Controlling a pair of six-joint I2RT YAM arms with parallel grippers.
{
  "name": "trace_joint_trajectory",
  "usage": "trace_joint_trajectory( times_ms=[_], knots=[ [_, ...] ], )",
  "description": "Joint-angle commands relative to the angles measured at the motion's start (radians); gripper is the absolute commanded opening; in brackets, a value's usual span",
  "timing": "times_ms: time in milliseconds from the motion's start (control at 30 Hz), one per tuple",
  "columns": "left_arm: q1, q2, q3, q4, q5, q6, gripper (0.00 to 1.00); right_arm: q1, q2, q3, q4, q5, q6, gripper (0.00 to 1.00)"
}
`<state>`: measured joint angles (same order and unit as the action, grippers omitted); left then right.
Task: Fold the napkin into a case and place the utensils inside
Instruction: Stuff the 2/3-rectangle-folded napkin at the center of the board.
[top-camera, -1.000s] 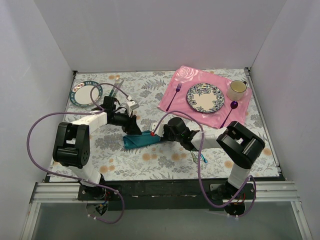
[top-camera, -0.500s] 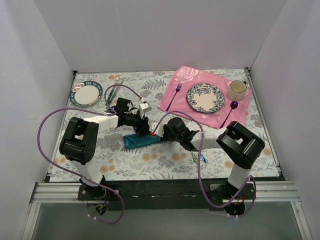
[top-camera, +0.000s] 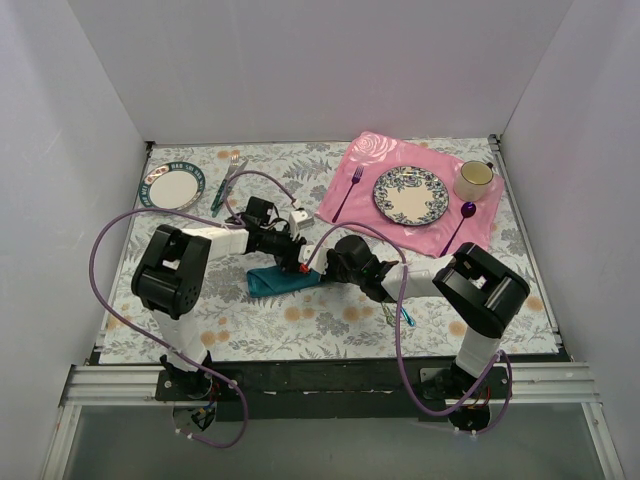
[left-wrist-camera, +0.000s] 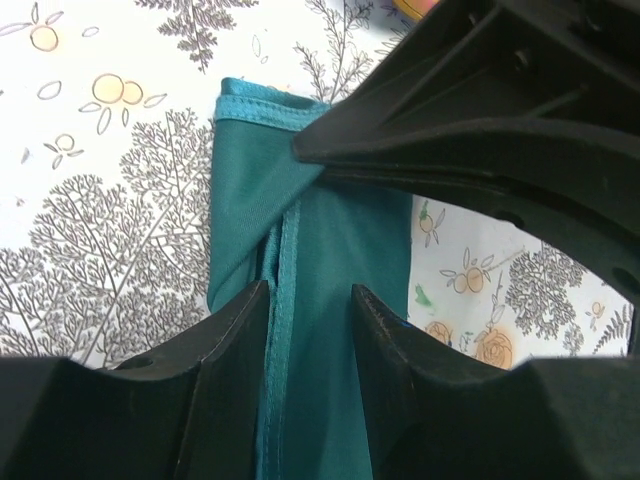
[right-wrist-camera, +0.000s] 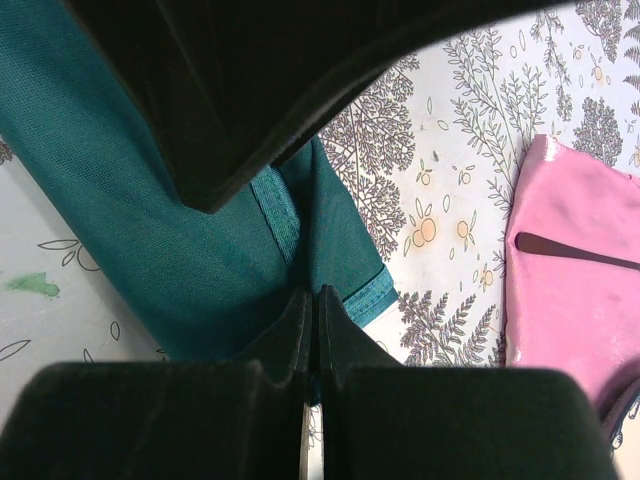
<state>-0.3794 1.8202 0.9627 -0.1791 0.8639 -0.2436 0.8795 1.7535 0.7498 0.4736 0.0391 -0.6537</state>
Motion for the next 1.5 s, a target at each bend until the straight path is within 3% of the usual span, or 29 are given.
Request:
trace_joint_trajectory(
  times_ms=[0,467,900,1467],
  knots=[
    [-0.015,0.008,0.042,-0.010,-0.035,-0.003,0.38,0.010,-0.020,0.016,-0.032,0.001,0.020,0.01],
    [-0.047,0.056,0.088,-0.092,-0.086,0.038,0.36,0.015,-0.023,0.014,-0.030,-0.004,0.019,0.01],
    [-0.052,0.004,0.057,-0.063,-0.075,0.023,0.00,0.018,-0.040,0.020,-0.053,0.002,0.034,0.01],
    [-0.023,-0.048,0.011,0.000,-0.164,-0.167,0.00,0.021,-0.068,0.020,-0.087,0.012,0.045,0.01]
  ],
)
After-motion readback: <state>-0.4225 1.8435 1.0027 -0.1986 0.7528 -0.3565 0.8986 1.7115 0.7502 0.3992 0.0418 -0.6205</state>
